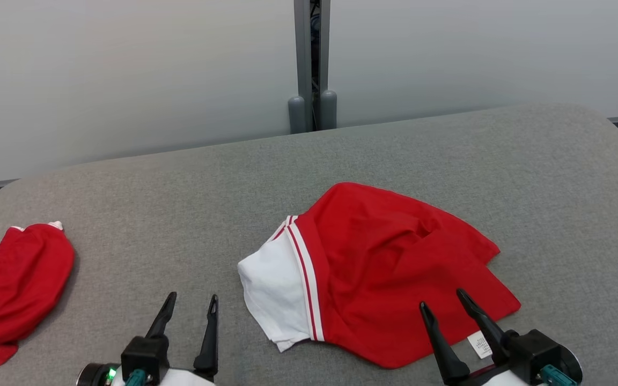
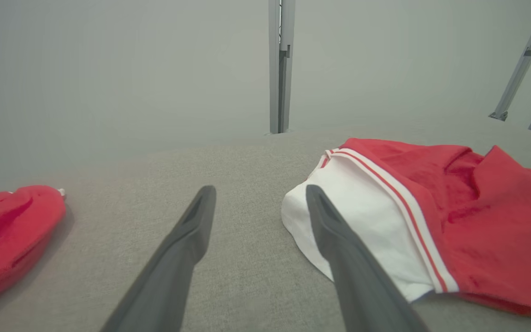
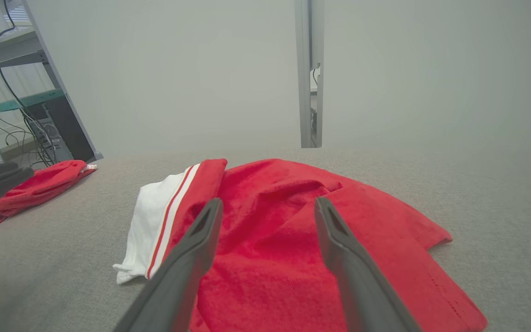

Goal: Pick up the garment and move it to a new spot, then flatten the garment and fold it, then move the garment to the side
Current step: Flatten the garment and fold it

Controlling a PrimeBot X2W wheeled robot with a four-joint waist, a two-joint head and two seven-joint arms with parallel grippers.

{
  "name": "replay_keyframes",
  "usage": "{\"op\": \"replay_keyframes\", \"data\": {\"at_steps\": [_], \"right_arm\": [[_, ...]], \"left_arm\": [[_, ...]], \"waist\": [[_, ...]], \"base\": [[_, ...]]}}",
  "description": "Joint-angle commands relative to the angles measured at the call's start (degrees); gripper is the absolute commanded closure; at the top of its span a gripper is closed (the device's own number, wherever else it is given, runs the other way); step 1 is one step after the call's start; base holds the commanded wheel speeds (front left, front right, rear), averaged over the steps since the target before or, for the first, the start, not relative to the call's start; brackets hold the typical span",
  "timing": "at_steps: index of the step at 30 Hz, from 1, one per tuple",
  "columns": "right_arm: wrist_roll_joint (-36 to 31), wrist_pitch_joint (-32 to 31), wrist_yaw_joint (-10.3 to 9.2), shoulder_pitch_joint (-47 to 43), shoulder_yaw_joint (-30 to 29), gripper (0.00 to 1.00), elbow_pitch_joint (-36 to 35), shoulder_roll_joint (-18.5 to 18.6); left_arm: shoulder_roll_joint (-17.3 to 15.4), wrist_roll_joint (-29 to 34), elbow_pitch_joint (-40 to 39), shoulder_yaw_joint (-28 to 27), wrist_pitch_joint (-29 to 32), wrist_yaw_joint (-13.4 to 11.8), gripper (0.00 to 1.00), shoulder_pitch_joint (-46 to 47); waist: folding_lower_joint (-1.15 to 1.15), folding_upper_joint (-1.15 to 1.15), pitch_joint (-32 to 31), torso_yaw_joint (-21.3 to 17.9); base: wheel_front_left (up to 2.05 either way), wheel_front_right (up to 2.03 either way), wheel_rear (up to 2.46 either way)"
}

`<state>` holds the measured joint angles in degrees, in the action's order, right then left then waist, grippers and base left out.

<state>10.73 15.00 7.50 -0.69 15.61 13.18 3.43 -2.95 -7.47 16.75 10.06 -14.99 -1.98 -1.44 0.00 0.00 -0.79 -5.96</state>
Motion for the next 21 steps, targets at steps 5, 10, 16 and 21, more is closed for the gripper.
{"op": "replay_keyframes", "data": {"at_steps": [5, 10, 16, 21], "right_arm": [[0.52, 0.29, -0.02, 1.72, 0.63, 0.0, -0.01, 1.06], [0.69, 0.29, -0.02, 2.52, 0.87, 0.0, -0.05, 1.33], [0.89, 0.29, -0.02, 3.59, 1.68, 0.0, -0.31, 1.24], [1.05, 0.29, -0.02, 4.46, 1.7, 0.0, -0.46, 1.35]], "left_arm": [[-0.26, 0.02, 7.16, 0.38, -0.26, 3.27, 0.0, 6.79], [-0.27, -0.32, 13.91, 1.27, -0.23, 5.85, 0.0, 11.99], [-0.59, -0.07, 21.28, 1.82, -0.18, 6.79, 0.0, 17.54], [-0.96, -0.28, 26.23, 1.28, -0.19, 6.08, 0.0, 21.22]], "waist": [[0.0, 0.0, 1.59, -2.16], [0.0, 0.0, 2.98, -3.85], [0.0, 0.0, 5.1, -5.54], [0.0, 0.0, 6.75, -6.31]], "base": [[0.0, 0.0, 0.0], [0.0, 0.0, 0.0], [0.0, 0.0, 0.0], [0.0, 0.0, 0.0]]}}
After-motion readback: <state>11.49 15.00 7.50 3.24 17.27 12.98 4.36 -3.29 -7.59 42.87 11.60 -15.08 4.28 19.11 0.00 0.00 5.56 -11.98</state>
